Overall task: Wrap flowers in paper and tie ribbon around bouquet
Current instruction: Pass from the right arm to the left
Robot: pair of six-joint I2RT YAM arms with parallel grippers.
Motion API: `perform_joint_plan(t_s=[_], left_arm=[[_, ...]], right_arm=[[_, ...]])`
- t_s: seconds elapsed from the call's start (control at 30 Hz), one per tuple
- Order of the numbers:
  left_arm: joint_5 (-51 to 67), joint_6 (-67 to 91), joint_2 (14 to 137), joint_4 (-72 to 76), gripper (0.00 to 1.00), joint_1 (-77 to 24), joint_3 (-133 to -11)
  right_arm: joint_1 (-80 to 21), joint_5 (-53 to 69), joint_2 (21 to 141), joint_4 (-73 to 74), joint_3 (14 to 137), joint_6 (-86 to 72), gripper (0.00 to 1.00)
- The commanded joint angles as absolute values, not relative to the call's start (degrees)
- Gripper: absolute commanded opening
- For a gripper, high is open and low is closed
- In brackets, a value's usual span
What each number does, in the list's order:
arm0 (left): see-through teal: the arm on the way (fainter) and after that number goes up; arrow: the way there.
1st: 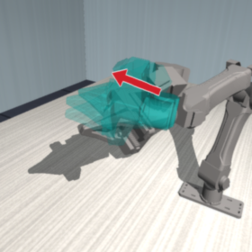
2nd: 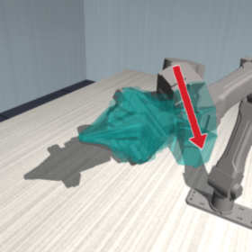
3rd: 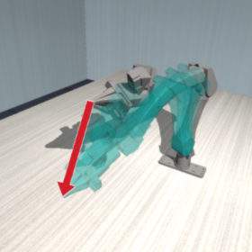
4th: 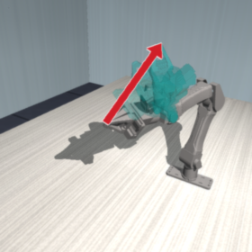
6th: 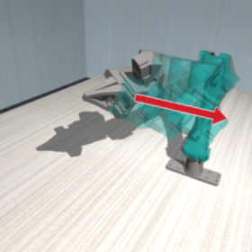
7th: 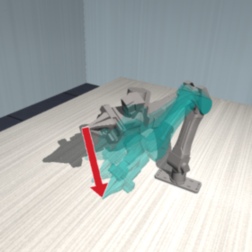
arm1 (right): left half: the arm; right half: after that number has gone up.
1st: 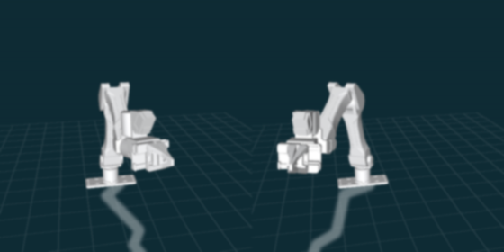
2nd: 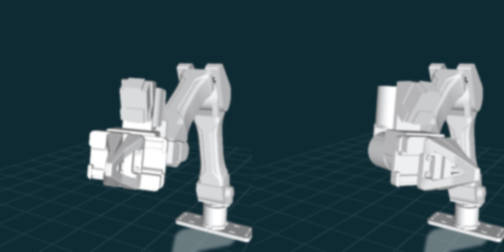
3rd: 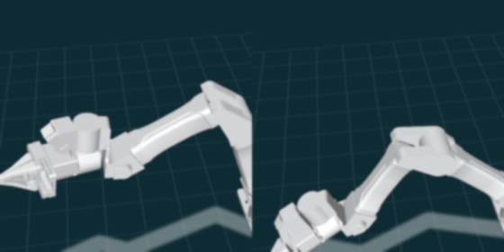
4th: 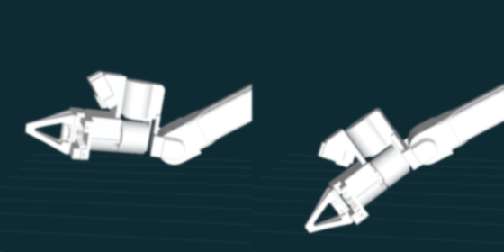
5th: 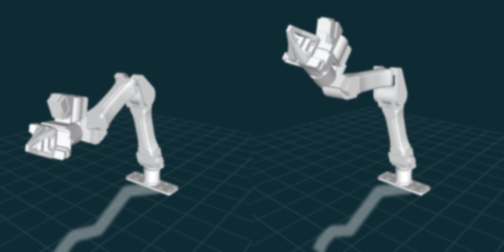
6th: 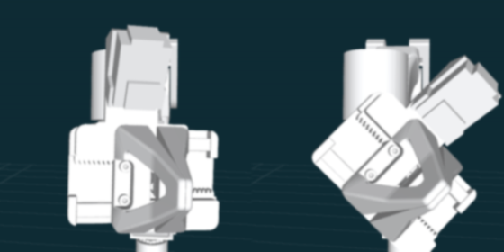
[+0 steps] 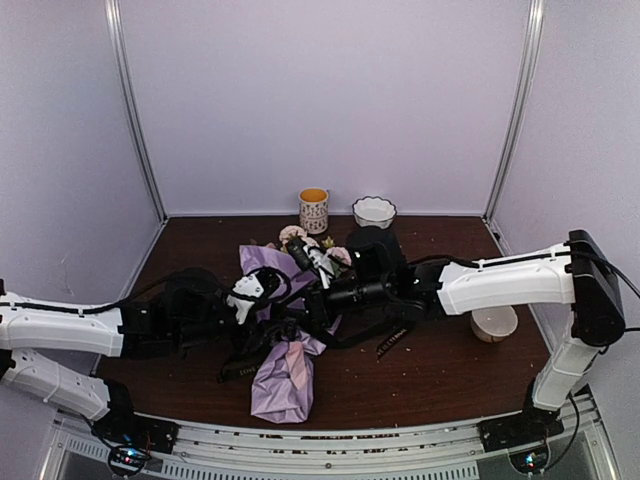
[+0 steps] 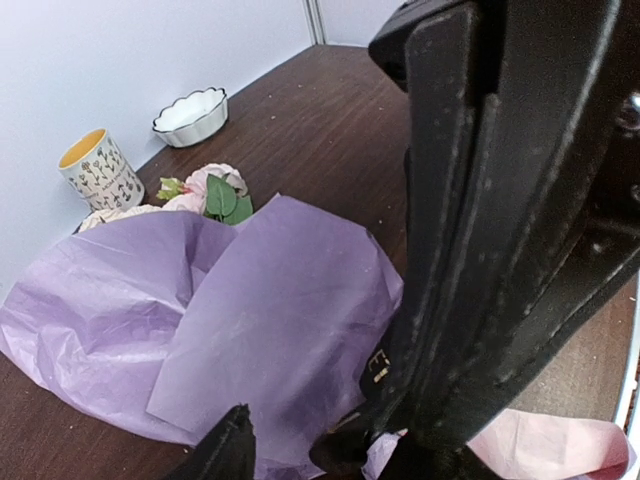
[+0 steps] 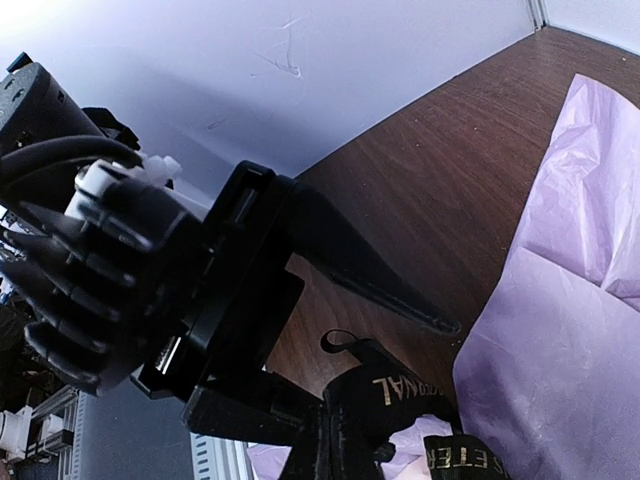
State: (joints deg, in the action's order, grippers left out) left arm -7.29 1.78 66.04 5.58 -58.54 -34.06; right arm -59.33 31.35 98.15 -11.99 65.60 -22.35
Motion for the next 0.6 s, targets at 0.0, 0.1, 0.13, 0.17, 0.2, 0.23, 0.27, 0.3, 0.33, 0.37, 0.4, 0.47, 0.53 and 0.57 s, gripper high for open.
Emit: perform_joint_plan(t_s=[0.0, 0.1, 0.13, 0.17, 0.2, 0.23, 0.27, 0.3, 0.33, 0.37, 0.4, 0.47, 0.53, 0.57], left_arm=[[-4.81, -2.25, 65.45, 15.18, 0.54, -57.93, -31.57], [-2.25, -3.27, 65.75, 15.77, 0.49, -57.89, -31.64], [-2.49, -3.25, 65.96, 15.76, 0.44, -57.85, -31.78], [-2.62, -3.3, 66.14, 15.98, 0.38, -57.83, -31.96], [-2.45, -3.38, 66.26, 16.32, 0.31, -57.83, -31.92], [-2.15, -3.47, 66.33, 16.82, 0.24, -57.85, -31.79], [-2.06, -3.47, 66.35, 17.41, 0.17, -57.83, -31.67], [-1.97, -3.38, 66.43, 17.82, 0.13, -57.85, -31.5], [-1.83, -3.2, 66.57, 18.1, 0.13, -57.83, -31.35], [-1.54, -3.17, 66.64, 18.18, 0.12, -57.84, -31.19], [-1.13, -3.1, 66.69, 18.27, 0.09, -57.83, -31.13], [-1.07, -2.72, 66.77, 18.28, 0.0, -57.88, -30.96], [-2.13, -2.0, 66.68, 18.62, 0.0, -57.88, -30.43], [-3.1, -1.6, 66.55, 18.89, 0.0, -57.84, -30.13]], right_arm=[[-58.84, 33.13, 96.55, -9.12, 67.37, -19.96, 0.0], [-58.76, 33.3, 96.84, -8.95, 68.01, -19.87, 0.0], [-58.86, 33.4, 96.92, -9.01, 68.15, -19.86, 0.0], [-58.81, 33.52, 97.03, -9.09, 68.27, -19.85, 0.0], [-58.83, 33.67, 97.03, -9.2, 68.33, -19.86, 0.0], [-58.81, 33.88, 97.03, -9.3, 68.37, -19.79, 0.0], [-58.8, 34.11, 97.05, -9.31, 68.46, -19.78, 0.0], [-58.76, 34.26, 97.1, -9.14, 68.59, -19.7, 0.0], [-58.76, 34.15, 97.04, -8.69, 68.78, -19.5, 0.0], [-58.78, 33.84, 96.9, -8.19, 68.87, -19.29, 0.0], [-58.76, 33.28, 96.67, -7.62, 68.88, -19.07, 0.0], [-58.67, 31.91, 96.25, -6.84, 68.75, -18.9, 0.09], [-58.36, 30.37, 95.57, -6.18, 68.5, -19.23, 0.25], [-58.16, 28.86, 95.11, -5.55, 68.28, -19.76, 0.3]])
